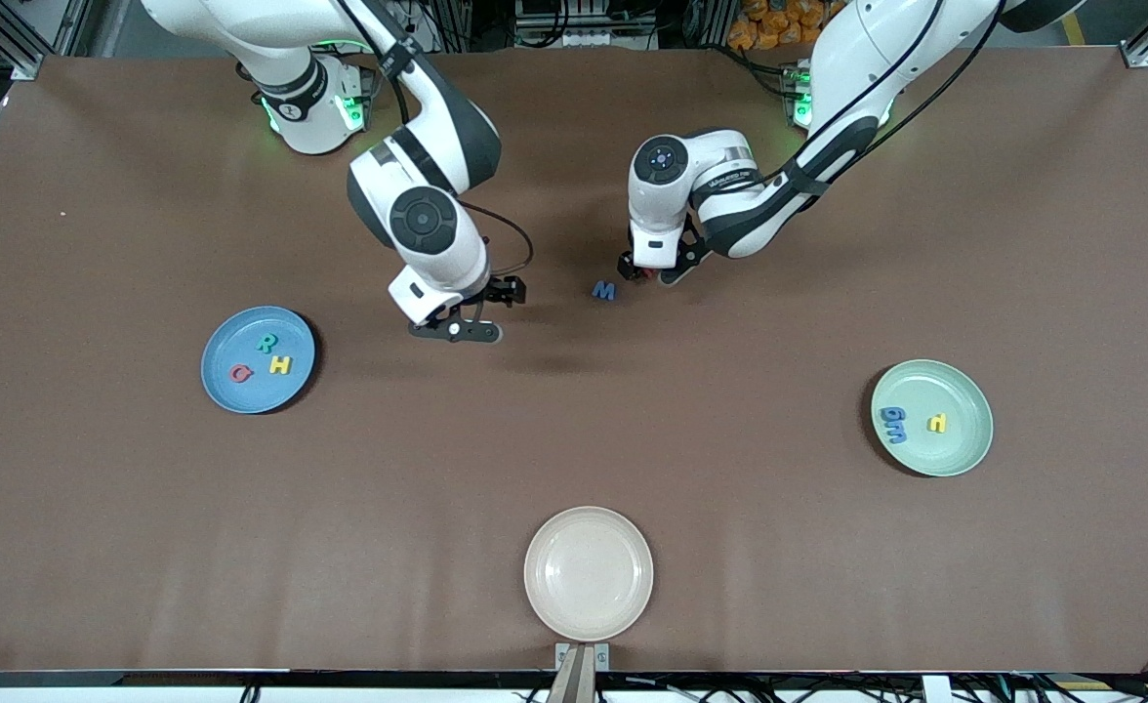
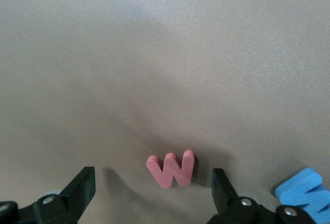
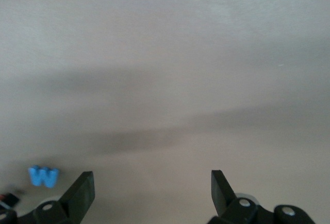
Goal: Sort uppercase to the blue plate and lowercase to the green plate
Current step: 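Grasp the pink w with the left gripper while the right gripper descends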
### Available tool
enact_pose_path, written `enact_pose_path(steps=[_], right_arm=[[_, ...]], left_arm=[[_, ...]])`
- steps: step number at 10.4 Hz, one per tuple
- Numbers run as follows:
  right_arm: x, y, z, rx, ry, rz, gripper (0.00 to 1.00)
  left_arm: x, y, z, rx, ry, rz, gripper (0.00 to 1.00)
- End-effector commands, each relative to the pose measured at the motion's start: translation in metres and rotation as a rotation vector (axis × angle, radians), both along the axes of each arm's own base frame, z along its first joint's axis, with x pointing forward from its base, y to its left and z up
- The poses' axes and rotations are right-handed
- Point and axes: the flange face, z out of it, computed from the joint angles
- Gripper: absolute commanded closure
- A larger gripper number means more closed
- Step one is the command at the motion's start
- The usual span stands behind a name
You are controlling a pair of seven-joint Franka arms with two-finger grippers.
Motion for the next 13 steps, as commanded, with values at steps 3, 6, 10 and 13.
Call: enact_pose_path(steps=[3,6,10,13], right_arm=[[-0.007,0.051,-0.025,0.124,-0.127,-0.086,0.01],[-0.008,0.078,-0.064,0.116,-0.203,0.014,0.05],[-0.009,0.099,-0.072,0.082,-0.290,0.155,0.06],[-0.030,0.120,-0.065,0.111,-0.319,0.236,0.05]], left_arm=[[0.002,0.001,0.010,-0.043,-0.054,0.032,0.00],[0.004,0.008,-0.004,-0.029,-0.064,0.030,0.00],[0.002,0.006,-0.009,-0.044,-0.060,0.029,0.00],[0.001,0.004,-0.009,-0.051,-0.059,0.029,0.00]])
